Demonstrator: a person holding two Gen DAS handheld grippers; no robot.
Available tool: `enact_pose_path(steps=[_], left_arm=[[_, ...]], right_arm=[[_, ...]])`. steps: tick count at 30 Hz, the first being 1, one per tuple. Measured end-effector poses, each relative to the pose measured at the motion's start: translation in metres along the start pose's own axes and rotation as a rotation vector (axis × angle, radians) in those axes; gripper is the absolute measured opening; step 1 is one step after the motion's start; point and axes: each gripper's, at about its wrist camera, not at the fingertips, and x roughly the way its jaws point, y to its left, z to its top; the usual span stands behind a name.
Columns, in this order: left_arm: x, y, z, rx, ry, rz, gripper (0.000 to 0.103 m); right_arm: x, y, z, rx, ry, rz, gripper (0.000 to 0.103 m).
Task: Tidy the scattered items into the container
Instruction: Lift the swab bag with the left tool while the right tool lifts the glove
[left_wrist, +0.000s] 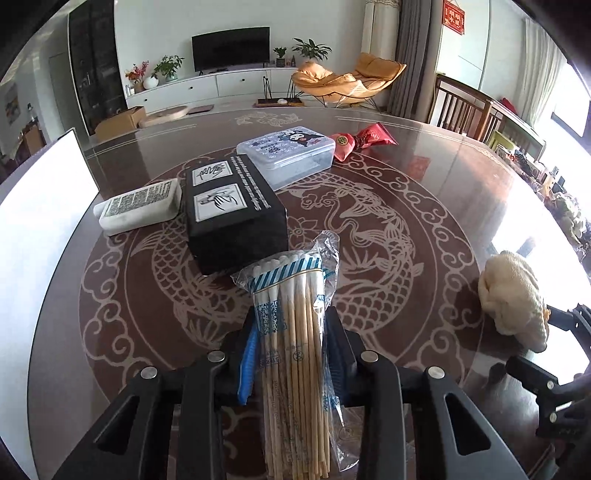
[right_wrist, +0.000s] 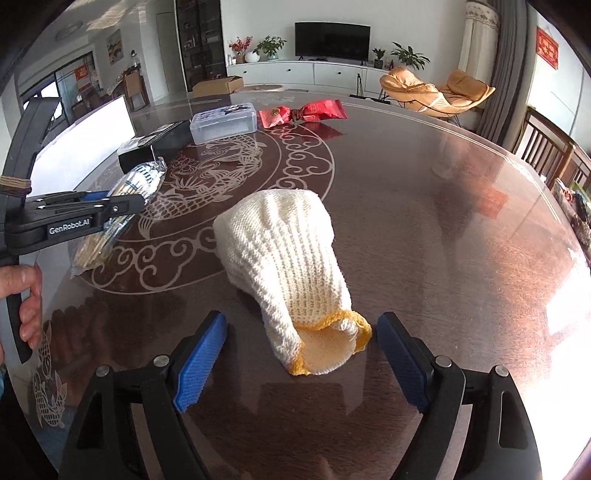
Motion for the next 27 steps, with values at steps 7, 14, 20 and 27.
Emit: enact_pose_path(steps=[7,14,20,27], left_arm=[[-0.025,0.006,-0.037,-0.015,-0.008,0.016,0.034],[-0.022,0.010,-0.037,-0.041,0.012,0.064,0.077],[-0.014,0.009,-0.036,-0.030,0.055,0.062,0.103],[-0.013,0.009,-0.037,-0.031,0.060,0.058,0.103]], right_arm=[[0.022,0.007,0.025,-0.067,-0.007,0.031,0.089],[0.036,0.011,0.036,-0.034,0.015,0.041,0.098],[0.035,0.011,0.036,-0.034,0.015,0.042,0.098],[0.035,0.010,0.036,-0.034,0.015,0.042,0.098]])
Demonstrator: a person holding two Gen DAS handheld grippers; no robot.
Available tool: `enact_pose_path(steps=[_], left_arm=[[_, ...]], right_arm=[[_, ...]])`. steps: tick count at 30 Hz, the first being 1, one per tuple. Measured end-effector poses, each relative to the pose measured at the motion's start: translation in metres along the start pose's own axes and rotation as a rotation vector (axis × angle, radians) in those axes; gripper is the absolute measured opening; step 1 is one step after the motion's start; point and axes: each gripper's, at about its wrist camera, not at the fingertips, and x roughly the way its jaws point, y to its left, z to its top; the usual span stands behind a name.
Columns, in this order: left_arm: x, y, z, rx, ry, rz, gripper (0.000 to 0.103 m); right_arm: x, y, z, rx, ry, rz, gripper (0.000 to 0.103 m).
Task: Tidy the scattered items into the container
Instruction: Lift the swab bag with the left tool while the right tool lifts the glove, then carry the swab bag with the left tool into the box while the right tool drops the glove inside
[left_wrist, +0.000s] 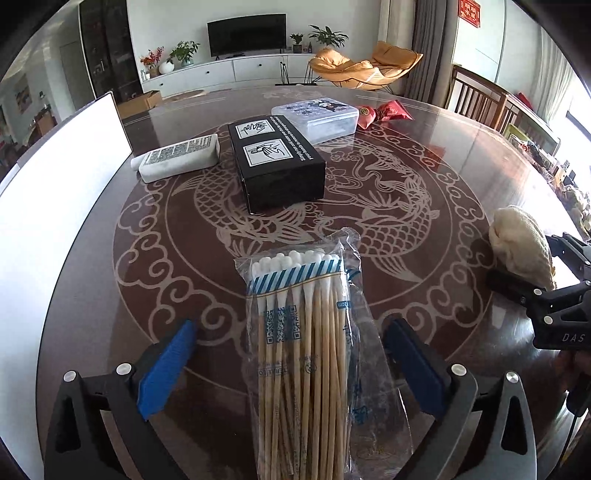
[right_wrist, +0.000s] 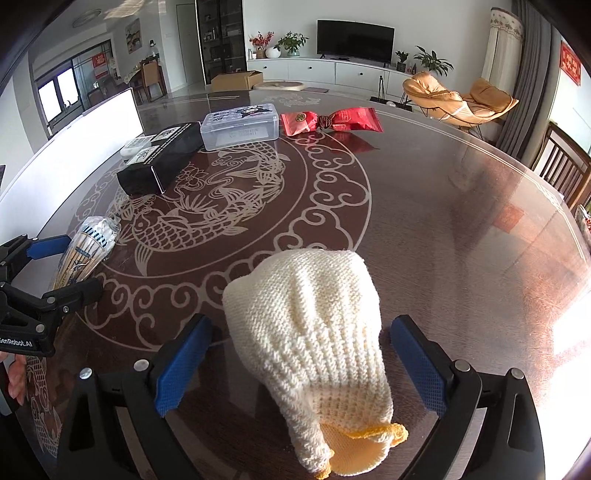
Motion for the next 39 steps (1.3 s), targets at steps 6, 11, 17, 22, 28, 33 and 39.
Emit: enact_pose_path(steps=[6,11,17,22,28,33,39], left_arm=[[-0.001,-0.001,-0.001,-0.002,-0.001,0.006,0.103],[-0.004,-0.001,-0.005,-0.007,0.017,0.008,0.103],[-0.023,0.003,-0.003,0.024,-0.043,-0.083,0.028],[-0.078,0.009,-0.013,0.031,-0.143,-0.104,0.027],[-0.092,0.027,-0.014,-0.058,-0.101,-0.145,0.027],[-0.147,0.082,0.006,-0.140,-0.189,-0.128,0.027],[-0.199,0.206,0.028,-0.258,-0.258,0.007,0.027]], right_arm=[[0.000,0.000,0.000,0.000,0.000,0.000,0.098],[-0.001,0.000,0.000,-0.002,-0.003,0.004,0.095],[-0.027,0.006,-0.003,0.035,-0.053,0.033,0.042],[-0.074,0.029,-0.012,0.062,-0.127,0.108,0.042],[-0.070,0.072,-0.011,0.020,-0.087,0.165,0.042],[-0.087,0.123,0.034,-0.061,-0.131,0.239,0.042],[-0.101,0.226,0.131,-0.172,-0.215,0.378,0.042]])
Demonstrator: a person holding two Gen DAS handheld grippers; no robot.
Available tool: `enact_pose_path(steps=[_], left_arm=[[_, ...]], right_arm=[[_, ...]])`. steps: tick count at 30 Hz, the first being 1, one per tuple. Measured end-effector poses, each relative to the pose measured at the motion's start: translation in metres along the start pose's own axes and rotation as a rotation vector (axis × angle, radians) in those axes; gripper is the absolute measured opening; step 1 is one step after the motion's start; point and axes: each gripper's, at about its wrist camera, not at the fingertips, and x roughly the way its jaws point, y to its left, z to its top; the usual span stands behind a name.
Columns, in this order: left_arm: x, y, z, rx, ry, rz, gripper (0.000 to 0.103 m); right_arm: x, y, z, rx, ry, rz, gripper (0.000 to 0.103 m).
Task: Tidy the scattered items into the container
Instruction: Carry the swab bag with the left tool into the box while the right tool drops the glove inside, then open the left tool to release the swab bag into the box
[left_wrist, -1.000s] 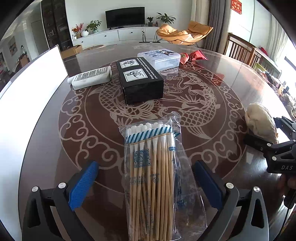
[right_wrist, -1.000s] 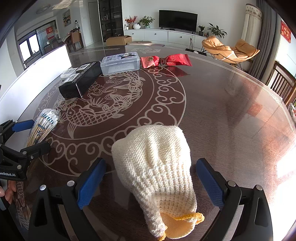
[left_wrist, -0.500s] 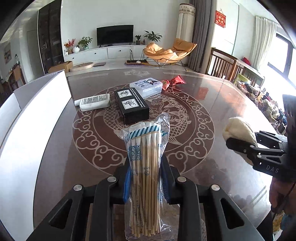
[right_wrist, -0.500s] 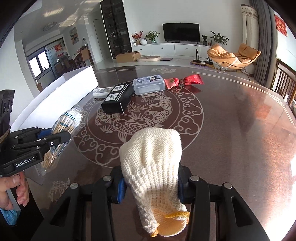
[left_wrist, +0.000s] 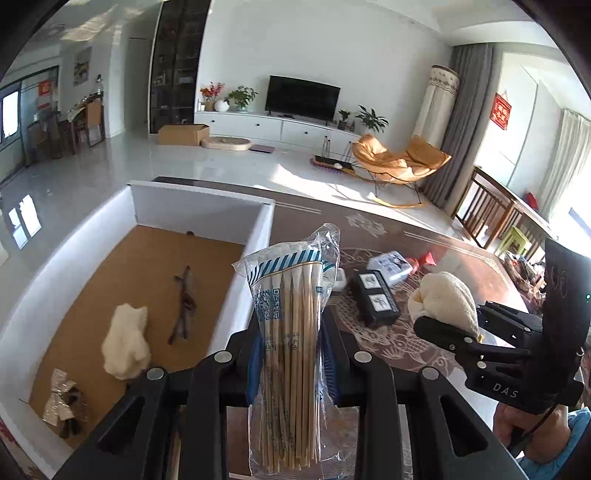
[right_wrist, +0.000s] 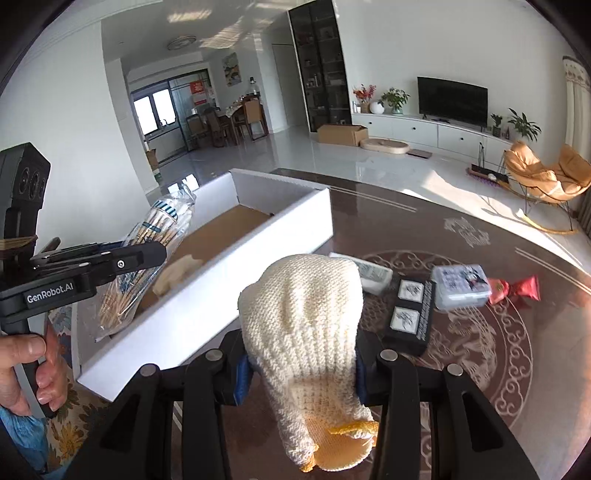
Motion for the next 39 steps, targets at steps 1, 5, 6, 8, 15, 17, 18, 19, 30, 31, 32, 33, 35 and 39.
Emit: enact_pose_path(steps=[1,5,6,8,15,17,18,19,30,31,32,33,35,39], left_arm=[[-0.002,0.021,0.008,-0.016,-0.004,0.031,0.027],[0.011,0.098,0.031,-0.090,0.015,0.125,0.027],[0.018,0.115,0.033,-0.111,0.030,0.142,0.027],[0.035,0.146,0.033,-0.153,0.064,0.168,0.027],[0.092,0.207,0.014,-0.245,0.191,0.201,0.027],[0.101,0.212,0.008,-0.249,0.223,0.208,0.030],[0.105,0.214,0.005,-0.253,0.243,0.216,0.031],[0.109,0.215,0.003,-0.259,0.255,0.232,0.039],[0.071,0.181,0.006,-0.221,0.147,0.329,0.073],[0.063,0.163,0.010,-0.191,0.121,0.314,0.073],[0.054,0.143,0.014,-0.164,0.094,0.287,0.073],[0.046,0.122,0.017,-0.137,0.071,0.252,0.073],[0.033,0.074,0.020,-0.075,0.036,0.175,0.076],[0.034,-0.029,-0.004,0.061,0.025,-0.007,0.103]], right_arm=[[0.012,0.015,0.019,-0.016,-0.008,0.027,0.042],[0.077,0.074,0.087,-0.096,-0.015,0.085,0.043],[0.097,0.087,0.100,-0.105,0.000,0.098,0.043],[0.139,0.105,0.119,-0.103,0.044,0.113,0.043],[0.259,0.141,0.131,-0.115,0.210,0.094,0.043],[0.280,0.143,0.128,-0.093,0.239,0.093,0.052],[0.290,0.143,0.126,-0.085,0.264,0.086,0.057],[0.300,0.142,0.125,-0.067,0.297,0.099,0.080],[0.223,0.112,0.116,-0.022,0.130,0.099,0.093],[0.201,0.103,0.110,-0.022,0.090,0.089,0.093],[0.181,0.092,0.102,-0.023,0.054,0.078,0.093],[0.159,0.080,0.092,-0.022,0.030,0.061,0.093],[0.122,0.050,0.064,-0.020,0.016,0.003,0.093],[0.063,-0.018,-0.022,0.025,0.042,-0.198,0.093]])
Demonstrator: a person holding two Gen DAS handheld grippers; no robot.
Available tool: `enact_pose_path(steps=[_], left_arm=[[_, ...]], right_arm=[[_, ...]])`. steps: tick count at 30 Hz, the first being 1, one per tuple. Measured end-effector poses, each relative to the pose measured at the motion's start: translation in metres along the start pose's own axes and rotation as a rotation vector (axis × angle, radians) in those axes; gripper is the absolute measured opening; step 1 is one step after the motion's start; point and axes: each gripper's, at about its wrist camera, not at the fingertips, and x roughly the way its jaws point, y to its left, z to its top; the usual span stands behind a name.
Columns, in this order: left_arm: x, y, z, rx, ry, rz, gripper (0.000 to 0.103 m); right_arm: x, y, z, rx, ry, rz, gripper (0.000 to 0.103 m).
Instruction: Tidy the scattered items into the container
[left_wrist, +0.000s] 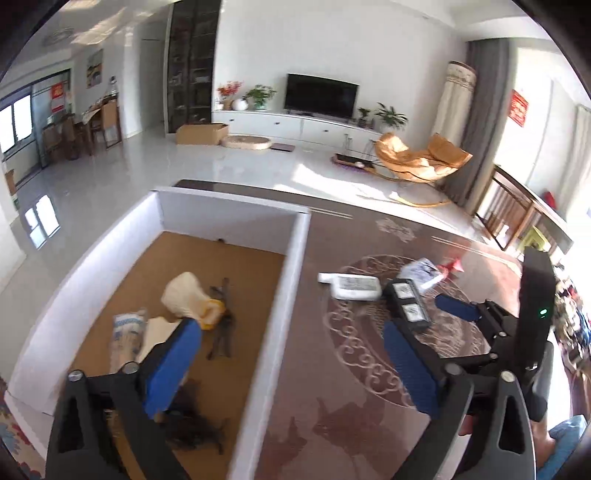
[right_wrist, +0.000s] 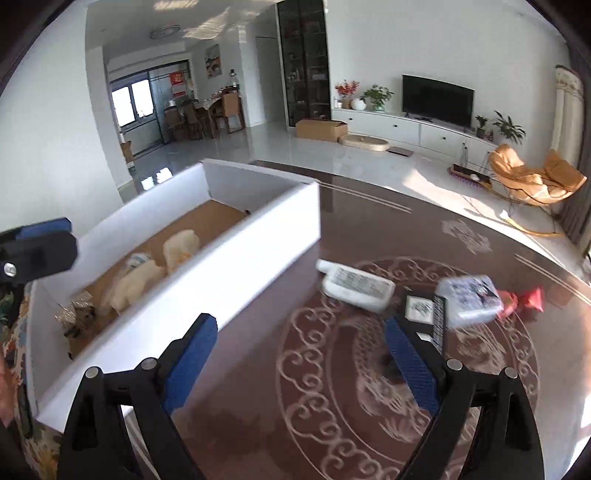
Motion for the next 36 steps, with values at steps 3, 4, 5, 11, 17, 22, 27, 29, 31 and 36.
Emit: enact_pose_path(steps=[3,4,5,11,17,22,27,29,31,36], left_arm=[[0.035,-0.063,-0.035,0.050,0.052,-0.090,0.103],[0.050,-0.079,-0.048,0.048,0.079,-0.115,0.103],[0.065,-0.091,-0.060,0.042,0.103,-0.137,0.103],[0.122,-0.133,-0.108,0.123,0.175,-0.119,0.103],[0.135,-0.126,-0.115,0.118,0.182,-0.126,0.103],[0.142,-0.123,-0.117,0.102,0.195,-0.115,0.103],[0.144,-0.128,-0.119,0.118,0.186,-0.095,0.103],[0.144,-0.131,-0.120,0.133,0.191,-0.080,0.103],[0.145,-0.134,-0.120,0.149,0.196,-0.064,0.103],[0.146,-0.137,-0.121,0.173,0.204,-0.043,0.103]], right_arm=[[-0.016,-0.057,-0.069,0.082,0.077,-0.133,0.093],[-0.018,-0.072,-0.089,0.106,0.104,-0.174,0.093],[-0.023,-0.088,-0.107,0.127,0.124,-0.212,0.093],[-0.047,-0.144,-0.162,0.184,0.154,-0.341,0.093],[-0.046,-0.140,-0.159,0.187,0.151,-0.355,0.093],[-0.039,-0.132,-0.155,0.153,0.161,-0.363,0.093],[-0.038,-0.131,-0.155,0.148,0.162,-0.359,0.093],[-0.038,-0.132,-0.155,0.151,0.162,-0.355,0.093],[-0.038,-0.133,-0.155,0.162,0.164,-0.344,0.093],[-0.037,-0.141,-0.157,0.209,0.172,-0.298,0.094]])
